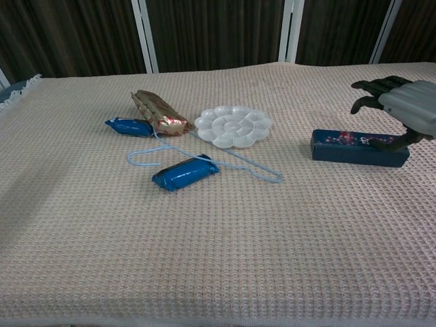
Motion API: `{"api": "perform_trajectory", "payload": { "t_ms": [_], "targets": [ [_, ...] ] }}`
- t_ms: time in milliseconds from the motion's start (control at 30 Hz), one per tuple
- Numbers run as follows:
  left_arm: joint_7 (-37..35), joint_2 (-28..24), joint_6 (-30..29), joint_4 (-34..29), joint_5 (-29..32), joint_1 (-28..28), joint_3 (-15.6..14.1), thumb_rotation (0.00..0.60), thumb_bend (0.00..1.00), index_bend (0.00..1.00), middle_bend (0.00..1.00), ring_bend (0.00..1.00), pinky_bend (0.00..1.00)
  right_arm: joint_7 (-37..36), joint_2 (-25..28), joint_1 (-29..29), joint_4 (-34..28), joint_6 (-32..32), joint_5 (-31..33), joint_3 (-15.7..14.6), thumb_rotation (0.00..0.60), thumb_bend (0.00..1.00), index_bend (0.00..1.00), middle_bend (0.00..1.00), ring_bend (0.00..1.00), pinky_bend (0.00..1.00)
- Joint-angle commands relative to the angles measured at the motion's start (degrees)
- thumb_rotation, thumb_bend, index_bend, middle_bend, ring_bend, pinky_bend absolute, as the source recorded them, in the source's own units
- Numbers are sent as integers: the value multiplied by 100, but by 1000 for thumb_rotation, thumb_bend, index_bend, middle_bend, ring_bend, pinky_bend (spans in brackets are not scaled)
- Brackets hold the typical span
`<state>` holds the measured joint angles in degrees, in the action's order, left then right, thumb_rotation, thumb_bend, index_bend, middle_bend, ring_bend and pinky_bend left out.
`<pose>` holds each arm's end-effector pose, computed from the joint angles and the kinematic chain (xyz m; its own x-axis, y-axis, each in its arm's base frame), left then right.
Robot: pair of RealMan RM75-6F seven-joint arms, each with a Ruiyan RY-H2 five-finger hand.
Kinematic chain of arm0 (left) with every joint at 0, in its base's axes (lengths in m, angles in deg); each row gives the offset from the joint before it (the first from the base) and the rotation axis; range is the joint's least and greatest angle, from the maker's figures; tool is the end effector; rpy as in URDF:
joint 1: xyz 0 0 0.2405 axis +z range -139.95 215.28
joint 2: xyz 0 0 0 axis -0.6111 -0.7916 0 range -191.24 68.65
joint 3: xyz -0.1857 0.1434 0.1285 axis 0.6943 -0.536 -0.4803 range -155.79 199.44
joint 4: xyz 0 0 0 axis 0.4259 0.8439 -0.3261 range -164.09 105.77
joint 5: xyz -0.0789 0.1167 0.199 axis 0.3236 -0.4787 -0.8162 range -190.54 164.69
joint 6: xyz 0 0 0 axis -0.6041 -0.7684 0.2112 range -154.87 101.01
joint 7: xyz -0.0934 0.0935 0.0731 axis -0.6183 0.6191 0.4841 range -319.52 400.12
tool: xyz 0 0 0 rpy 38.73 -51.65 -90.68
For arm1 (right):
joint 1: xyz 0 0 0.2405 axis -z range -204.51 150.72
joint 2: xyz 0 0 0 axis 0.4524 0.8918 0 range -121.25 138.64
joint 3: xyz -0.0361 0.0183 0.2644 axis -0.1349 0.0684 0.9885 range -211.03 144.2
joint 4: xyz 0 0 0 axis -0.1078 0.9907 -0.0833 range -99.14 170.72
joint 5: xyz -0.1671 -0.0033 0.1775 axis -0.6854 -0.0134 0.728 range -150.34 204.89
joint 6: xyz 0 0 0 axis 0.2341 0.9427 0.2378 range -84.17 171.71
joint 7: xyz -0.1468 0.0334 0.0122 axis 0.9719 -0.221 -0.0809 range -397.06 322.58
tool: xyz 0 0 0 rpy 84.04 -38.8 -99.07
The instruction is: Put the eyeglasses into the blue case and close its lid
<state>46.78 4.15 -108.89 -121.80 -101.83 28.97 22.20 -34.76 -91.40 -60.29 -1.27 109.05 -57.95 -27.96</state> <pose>-0.3176 0.2016 0.1078 0.4847 0.0622 0.8724 0.8707 -0.1295 -0.4745 -0.3191 -0.3934 -0.0101 0.7167 0.0332 0.6966 -0.6652 -0.2674 0.6972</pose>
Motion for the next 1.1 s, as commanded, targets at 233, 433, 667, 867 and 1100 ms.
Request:
{"api": "perform_trajectory", "payload": {
  "t_ms": [233, 433, 667, 867, 1100],
  "targets": [
    [-36, -3, -47, 3, -39, 10, -3, 600, 414, 0, 0, 8, 163, -33, 213, 177, -245, 566, 7, 106, 600, 399, 339, 47, 0, 0],
    [-161, -9, -161, 51, -121, 36, 2, 600, 416, 0, 0, 9, 162, 332, 1103, 829, -1897, 1666, -95, 60, 600, 382, 250, 24, 0, 0],
    [-357, 14, -269, 142, -220, 42, 14, 600, 413, 0, 0, 5, 159, 2233, 2695, 2214, -5212, 2725, 42, -584, 600, 335, 64, 0, 0, 0],
    [-406, 87, -362, 251, -428, 34, -33, 600, 409, 0, 0, 0, 153, 1607, 2900, 2792, -5438, 3219, -15, -742, 600, 290, 57, 0, 0, 0],
    [-333, 193, -355, 346, -555, -43, -25, 600, 388, 0, 0, 0, 132, 1377, 2988, 2769, -5344, 2983, 76, -527, 600, 289, 43, 0, 0, 0]
  ]
}}
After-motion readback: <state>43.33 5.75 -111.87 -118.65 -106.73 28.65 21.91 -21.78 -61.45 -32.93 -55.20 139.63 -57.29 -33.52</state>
